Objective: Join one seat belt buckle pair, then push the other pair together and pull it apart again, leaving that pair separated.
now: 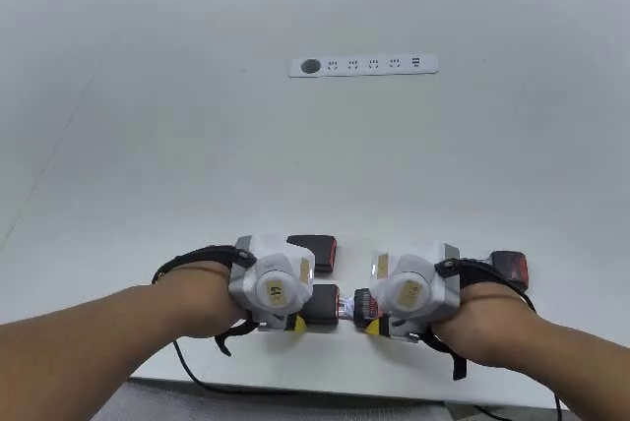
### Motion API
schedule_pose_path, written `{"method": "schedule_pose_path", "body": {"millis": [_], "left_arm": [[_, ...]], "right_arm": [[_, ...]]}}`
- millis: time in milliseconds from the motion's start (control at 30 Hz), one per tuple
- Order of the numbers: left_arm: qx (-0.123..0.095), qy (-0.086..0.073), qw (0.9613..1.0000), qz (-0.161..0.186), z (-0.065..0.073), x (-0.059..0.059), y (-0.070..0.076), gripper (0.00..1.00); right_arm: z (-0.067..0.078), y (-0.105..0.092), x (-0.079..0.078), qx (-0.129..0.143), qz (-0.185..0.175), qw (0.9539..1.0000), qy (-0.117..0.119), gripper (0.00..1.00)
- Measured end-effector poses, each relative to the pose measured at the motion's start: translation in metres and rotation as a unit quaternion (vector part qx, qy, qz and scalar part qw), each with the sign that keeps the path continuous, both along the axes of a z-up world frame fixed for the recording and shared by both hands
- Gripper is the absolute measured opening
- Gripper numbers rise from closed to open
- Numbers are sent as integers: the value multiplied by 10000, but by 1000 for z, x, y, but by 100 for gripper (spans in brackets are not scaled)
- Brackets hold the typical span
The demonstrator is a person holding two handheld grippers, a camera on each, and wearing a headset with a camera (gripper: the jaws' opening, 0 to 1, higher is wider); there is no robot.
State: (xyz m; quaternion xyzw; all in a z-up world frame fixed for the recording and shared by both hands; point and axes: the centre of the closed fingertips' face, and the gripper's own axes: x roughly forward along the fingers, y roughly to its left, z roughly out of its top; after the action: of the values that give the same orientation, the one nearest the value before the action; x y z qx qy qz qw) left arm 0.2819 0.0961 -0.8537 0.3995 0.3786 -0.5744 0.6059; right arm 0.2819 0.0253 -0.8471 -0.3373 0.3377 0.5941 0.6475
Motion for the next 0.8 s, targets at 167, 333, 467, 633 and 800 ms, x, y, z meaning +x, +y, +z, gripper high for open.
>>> {"method": "schedule_pose_path", "body": {"millis": [167,333,467,633,800], "left_arm": [[-8,34,10000,21,0,0,0,32],[6,36,10000,79,0,1,1,32],[-43,50,9999,146,0,2,3,32],[-7,96,9998,145,-2,3,4,33],[-10,104,9999,123,-1,3,3,33]], "right_arm": [[1,4,0,50,-4,10000,7,30],[1,14,0,131,-52,9999,34,30],[0,15,1,143,-41,9999,52,30],[-1,16,1,177,-64,9998,14,30],[-1,19,1,160,13,9999,-33,30]]}}
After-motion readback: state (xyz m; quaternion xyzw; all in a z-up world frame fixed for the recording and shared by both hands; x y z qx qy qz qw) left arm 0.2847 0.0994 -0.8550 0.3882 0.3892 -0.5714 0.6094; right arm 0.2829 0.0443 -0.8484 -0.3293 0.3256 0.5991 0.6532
